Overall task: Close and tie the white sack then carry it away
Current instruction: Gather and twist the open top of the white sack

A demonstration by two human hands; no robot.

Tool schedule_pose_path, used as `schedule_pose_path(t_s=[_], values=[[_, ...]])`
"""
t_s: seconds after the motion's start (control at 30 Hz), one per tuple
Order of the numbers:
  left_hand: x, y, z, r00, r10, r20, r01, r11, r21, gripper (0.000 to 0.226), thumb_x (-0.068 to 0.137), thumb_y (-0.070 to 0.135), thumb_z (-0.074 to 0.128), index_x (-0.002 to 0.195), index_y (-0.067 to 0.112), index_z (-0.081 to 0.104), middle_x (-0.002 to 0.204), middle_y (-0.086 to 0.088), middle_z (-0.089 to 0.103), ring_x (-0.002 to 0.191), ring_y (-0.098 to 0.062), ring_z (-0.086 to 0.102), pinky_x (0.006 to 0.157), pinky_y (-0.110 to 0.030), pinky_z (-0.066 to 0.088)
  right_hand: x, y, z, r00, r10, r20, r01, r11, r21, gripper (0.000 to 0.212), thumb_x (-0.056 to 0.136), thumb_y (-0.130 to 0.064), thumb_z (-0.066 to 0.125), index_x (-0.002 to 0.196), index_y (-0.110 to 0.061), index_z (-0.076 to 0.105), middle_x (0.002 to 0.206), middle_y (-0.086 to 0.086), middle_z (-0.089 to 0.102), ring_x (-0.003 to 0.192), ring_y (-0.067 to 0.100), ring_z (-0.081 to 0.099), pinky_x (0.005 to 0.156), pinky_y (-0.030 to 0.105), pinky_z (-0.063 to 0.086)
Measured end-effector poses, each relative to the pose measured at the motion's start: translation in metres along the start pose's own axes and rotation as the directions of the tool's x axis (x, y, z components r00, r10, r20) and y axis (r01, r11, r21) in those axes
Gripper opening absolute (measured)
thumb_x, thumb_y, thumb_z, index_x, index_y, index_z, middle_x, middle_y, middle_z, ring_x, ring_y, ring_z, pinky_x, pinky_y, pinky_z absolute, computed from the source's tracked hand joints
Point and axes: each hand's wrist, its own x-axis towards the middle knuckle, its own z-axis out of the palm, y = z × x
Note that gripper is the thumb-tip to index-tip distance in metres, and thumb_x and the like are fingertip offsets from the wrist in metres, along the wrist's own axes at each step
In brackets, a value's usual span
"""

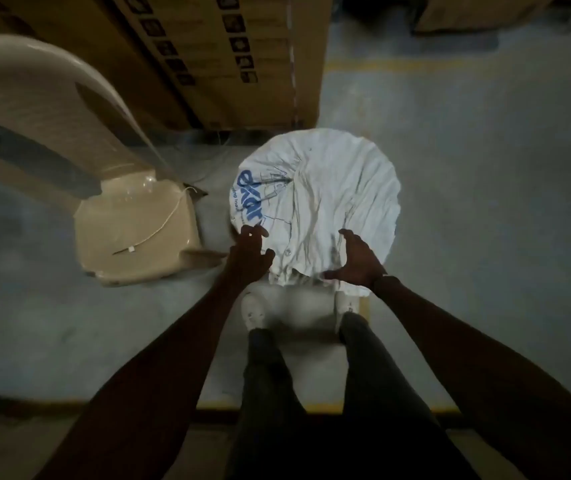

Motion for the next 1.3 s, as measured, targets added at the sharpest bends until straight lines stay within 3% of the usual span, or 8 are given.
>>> schedule_pose_path(t_s=[0.1, 0.33, 0.47, 0.57, 0.7, 1.0, 1.17, 1.3], values=[[0.018, -0.026, 0.005, 0.995, 0.046, 0.085, -0.047, 0.999, 0.017, 0.05, 0.081, 0.035, 0.063, 0.126, 0.014, 0.054, 0.133, -0.012, 0.048, 0.108, -0.036, 0.063, 0.093, -0.053, 0.055, 0.009, 0.002, 0.026, 0.991, 0.108, -0.085, -0.097, 0.988, 0.12, 0.136, 0.065, -0.036, 0.101, 0.166, -0.009, 0.013, 0.166, 0.017, 0.034, 0.151, 0.035, 0.036, 0.121, 0.042, 0.033], [0.051, -0.067, 0.019, 0.965, 0.147, 0.217, -0.171, 0.981, 0.094, 0.047, 0.086, 0.029, 0.07, 0.125, 0.006, 0.057, 0.128, -0.017, 0.052, 0.106, -0.036, 0.062, 0.093, -0.052, 0.055, 0.039, 0.015, 0.059, 0.934, 0.137, -0.33, -0.05, 0.964, 0.259, 0.063, 0.088, -0.011, 0.081, 0.143, -0.01, 0.051, 0.104, 0.017, 0.069, 0.093, 0.035, 0.07, 0.085, 0.033, 0.052], [0.062, -0.053, 0.031, 0.955, 0.179, 0.238, -0.171, 0.984, -0.052, 0.069, 0.077, 0.054, 0.079, 0.122, 0.005, 0.06, 0.12, -0.017, 0.058, 0.107, -0.029, 0.062, 0.094, -0.041, 0.052, 0.047, 0.007, 0.018, 0.912, 0.126, -0.391, 0.037, 0.923, 0.383, 0.058, 0.085, -0.017, 0.088, 0.132, -0.01, 0.054, 0.089, 0.011, 0.069, 0.067, 0.005, 0.065, 0.062, 0.014, 0.048], [0.069, -0.029, 0.029, 0.936, 0.235, 0.262, -0.204, 0.969, -0.14, 0.08, 0.07, 0.043, 0.096, 0.131, 0.014, 0.055, 0.127, -0.004, 0.058, 0.116, -0.018, 0.057, 0.097, -0.035, 0.049, 0.051, -0.008, -0.029, 0.911, 0.192, -0.365, 0.058, 0.816, 0.575, 0.056, 0.083, -0.015, 0.089, 0.126, -0.015, 0.054, 0.077, 0.0, 0.06, 0.055, 0.0, 0.059, 0.046, 0.02, 0.055], [0.079, 0.005, 0.019, 0.934, 0.282, 0.219, -0.238, 0.949, -0.208, 0.086, 0.067, 0.035, 0.099, 0.136, 0.013, 0.052, 0.124, 0.005, 0.059, 0.115, -0.008, 0.054, 0.097, -0.023, 0.043, 0.059, -0.037, -0.095, 0.911, 0.203, -0.359, 0.121, 0.699, 0.704, 0.055, 0.083, -0.013, 0.089, 0.129, -0.012, 0.058, 0.078, -0.003, 0.068, 0.065, 0.006, 0.065, 0.044, 0.019, 0.051], [0.112, 0.099, -0.036, 0.948, 0.317, 0.032, -0.278, 0.873, -0.399, 0.018, 0.092, -0.005, 0.064, 0.104, 0.009, 0.068, 0.071, 0.014, 0.07, 0.069, 0.003, 0.067, 0.07, -0.017, 0.052, 0.071, -0.098, -0.179, 0.942, 0.152, -0.299, 0.19, 0.491, 0.85, 0.019, 0.1, -0.028, 0.07, 0.116, -0.022, 0.064, 0.101, -0.005, 0.07, 0.081, 0.008, 0.058, 0.076, 0.026, 0.049], [0.125, 0.149, -0.062, 0.993, 0.11, -0.035, -0.106, 0.747, -0.656, 0.015, 0.096, 0.021, 0.062, 0.108, 0.016, 0.069, 0.1, -0.008, 0.074, 0.093, -0.025, 0.075, 0.079, -0.039, 0.063, 0.065, -0.112, -0.203, 0.979, 0.033, -0.201, 0.171, 0.398, 0.901, 0.023, 0.106, -0.046, 0.053, 0.111, -0.026, 0.065, 0.104, -0.009, 0.069, 0.096, 0.009, 0.065, 0.077, 0.026, 0.048], [0.135, 0.18, -0.075, 0.999, 0.016, 0.03, 0.014, 0.618, -0.786, 0.009, 0.104, 0.016, 0.059, 0.109, 0.014, 0.067, 0.1, -0.009, 0.073, 0.09, -0.023, 0.074, 0.074, -0.036, 0.064, 0.067, -0.116, -0.207, 0.988, -0.015, -0.154, 0.153, 0.264, 0.952, 0.036, 0.11, -0.047, 0.042, 0.126, -0.021, 0.061, 0.106, -0.004, 0.063, 0.093, 0.014, 0.061, 0.083, 0.031, 0.047]])
